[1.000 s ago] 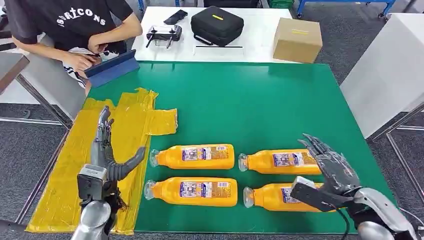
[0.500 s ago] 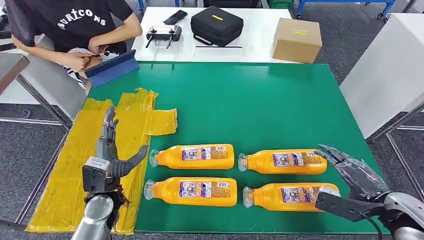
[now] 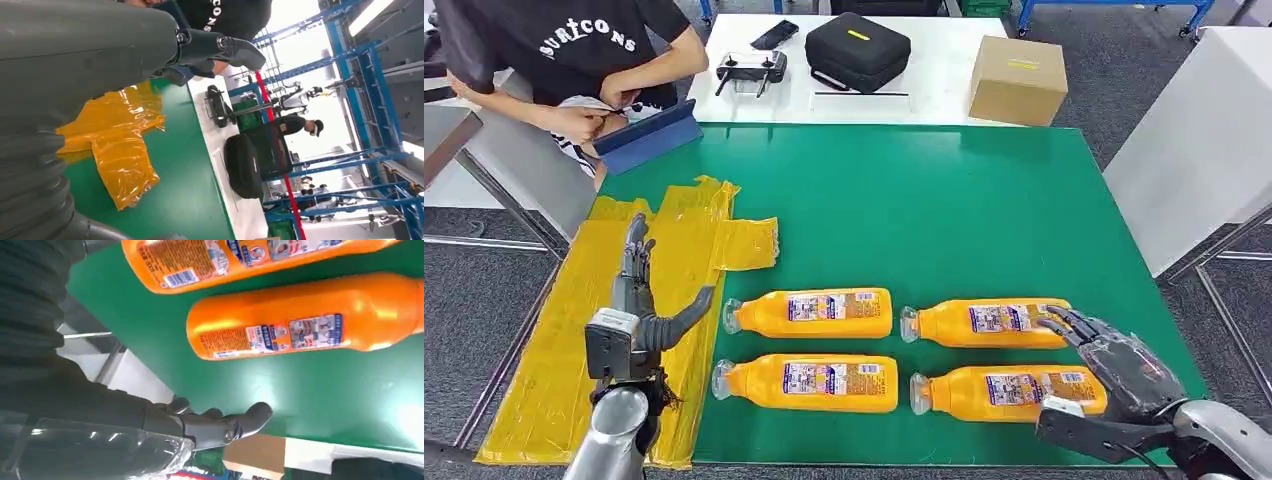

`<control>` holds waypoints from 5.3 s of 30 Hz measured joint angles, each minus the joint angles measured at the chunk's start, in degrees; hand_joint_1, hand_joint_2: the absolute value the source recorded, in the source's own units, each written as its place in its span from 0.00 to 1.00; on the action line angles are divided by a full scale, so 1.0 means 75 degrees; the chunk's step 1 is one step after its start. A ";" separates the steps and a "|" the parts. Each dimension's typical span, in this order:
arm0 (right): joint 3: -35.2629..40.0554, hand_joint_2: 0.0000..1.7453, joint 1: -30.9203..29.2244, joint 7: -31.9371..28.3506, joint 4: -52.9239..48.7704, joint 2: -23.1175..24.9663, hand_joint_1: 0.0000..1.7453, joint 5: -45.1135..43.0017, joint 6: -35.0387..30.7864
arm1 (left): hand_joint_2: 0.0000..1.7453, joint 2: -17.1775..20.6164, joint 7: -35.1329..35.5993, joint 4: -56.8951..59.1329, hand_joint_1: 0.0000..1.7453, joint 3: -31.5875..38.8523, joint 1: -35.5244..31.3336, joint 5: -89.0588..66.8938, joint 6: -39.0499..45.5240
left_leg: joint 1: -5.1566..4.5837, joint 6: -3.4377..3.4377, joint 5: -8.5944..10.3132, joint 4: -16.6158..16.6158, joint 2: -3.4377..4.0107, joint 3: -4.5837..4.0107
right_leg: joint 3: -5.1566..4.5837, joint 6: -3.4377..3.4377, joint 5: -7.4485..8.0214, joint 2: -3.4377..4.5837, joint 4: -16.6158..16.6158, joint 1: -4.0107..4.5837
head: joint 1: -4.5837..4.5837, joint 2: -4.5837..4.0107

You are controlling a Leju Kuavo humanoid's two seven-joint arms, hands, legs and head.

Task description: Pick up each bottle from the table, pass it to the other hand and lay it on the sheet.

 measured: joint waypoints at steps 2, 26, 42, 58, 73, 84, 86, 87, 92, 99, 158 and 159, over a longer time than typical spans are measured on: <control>0.0227 1.00 -0.0011 0.0140 0.0020 0.0151 0.00 0.0574 -0.0207 | 1.00 -0.0006 0.0026 -0.0003 0.00 0.0003 0.0001 -0.0041 0.0029 | 0.0001 0.0000 0.0000 0.0000 0.0000 0.0000 | 0.0001 0.0000 0.0000 0.0000 0.0000 0.0000 | 0.0000 0.0000; 0.1414 1.00 0.0211 0.1093 0.0792 0.1072 0.00 0.2003 -0.1289 | 1.00 -0.0082 0.0242 -0.0012 0.00 0.0038 0.0020 -0.0280 0.0026 | 0.0000 0.0000 0.0000 -0.0001 -0.0002 -0.0001 | 0.0001 -0.0001 -0.0001 -0.0001 0.0000 0.0000 | -0.0003 0.0000; 0.1501 1.00 0.0217 0.1400 0.1189 0.1404 0.00 0.2287 -0.1353 | 1.00 -0.0108 0.0286 -0.0012 0.00 0.0041 0.0092 -0.0347 0.0029 | 0.0000 0.0000 0.0000 -0.0001 -0.0001 -0.0001 | 0.0000 -0.0001 -0.0001 0.0000 0.0000 -0.0001 | -0.0003 0.0000; 0.1248 1.00 -0.0110 0.1455 0.1941 0.1687 0.00 0.2613 -0.1414 | 1.00 -0.0114 0.0321 -0.0012 0.00 0.0152 0.0207 -0.0347 0.0029 | 0.0000 0.0000 0.0000 -0.0001 -0.0001 -0.0001 | 0.0000 -0.0001 -0.0001 0.0000 0.0000 0.0000 | -0.0003 0.0000; 0.1149 1.00 -0.0587 0.1373 0.2702 0.2031 0.00 0.3166 -0.1373 | 1.00 -0.0122 0.0358 0.0017 0.00 0.0192 0.0257 -0.0338 0.0044 | 0.0003 0.0000 0.0000 -0.0001 0.0013 0.0008 | 0.0003 -0.0001 0.0000 0.0005 0.0000 0.0001 | 0.0000 0.0000; 0.1201 1.00 -0.0748 0.1458 0.2935 0.2177 0.00 0.3266 -0.1242 | 1.00 -0.0122 0.0396 0.0149 0.00 0.0192 0.0222 -0.0321 0.0026 | 0.0005 0.0000 -0.0001 -0.0004 0.0039 0.0034 | 0.0010 -0.0017 0.0022 0.0029 -0.0003 0.0003 | 0.0000 0.0000; 0.1201 1.00 -0.0776 0.1455 0.2981 0.2177 0.00 0.3263 -0.1239 | 1.00 -0.0122 0.0396 0.0163 0.00 0.0192 0.0216 -0.0321 0.0026 | 0.0005 0.0000 -0.0001 -0.0004 0.0043 0.0040 | 0.0011 -0.0013 0.0026 0.0041 -0.0004 0.0003 | 0.0000 0.0000; 0.1201 1.00 -0.0785 0.1449 0.2996 0.2180 0.00 0.3260 -0.1239 | 1.00 -0.0122 0.0396 0.0175 0.00 0.0192 0.0212 -0.0321 0.0026 | 0.0005 0.0001 0.0000 -0.0004 0.0043 0.0043 | 0.0014 -0.0012 0.0028 0.0044 -0.0004 0.0003 | 0.0000 0.0000; 0.1268 1.00 -0.0838 0.1435 0.3101 0.2174 0.00 0.3199 -0.1184 | 1.00 -0.0125 0.0399 0.0222 0.00 0.0198 0.0203 -0.0309 -0.0012 | 0.0005 0.0002 0.0000 -0.0004 0.0050 0.0067 | 0.0019 -0.0010 0.0031 0.0052 -0.0007 0.0003 | 0.0000 0.0000; 0.1539 1.00 -0.0963 0.1446 0.3348 0.2139 0.06 0.3085 -0.1146 | 1.00 -0.0128 0.0405 0.0300 0.00 0.0242 0.0131 -0.0288 -0.0038 | 0.0019 0.0003 -0.0022 -0.0008 0.0117 0.0116 | 0.0005 -0.0025 0.0024 0.0112 -0.0024 0.0014 | 0.0003 0.0000; 0.1309 1.00 -0.0320 0.1070 0.0326 0.0979 1.00 0.3542 -0.1073 | 1.00 -0.0192 0.0358 0.0329 0.00 0.0629 0.0229 -0.0186 -0.0090 | 0.0027 0.0021 0.0025 -0.0002 0.0074 -0.0032 | -0.0025 0.0014 0.0081 0.0085 -0.0044 0.0021 | -0.0003 0.0000; 0.1294 1.00 -0.0320 0.1070 0.0295 0.0994 1.00 0.3545 -0.1073 | 1.00 -0.0195 0.0358 0.0329 0.00 0.0629 0.0228 -0.0184 -0.0090 | 0.0027 0.0021 0.0025 -0.0002 0.0074 -0.0032 | -0.0025 0.0014 0.0081 0.0085 -0.0044 0.0021 | -0.0003 0.0000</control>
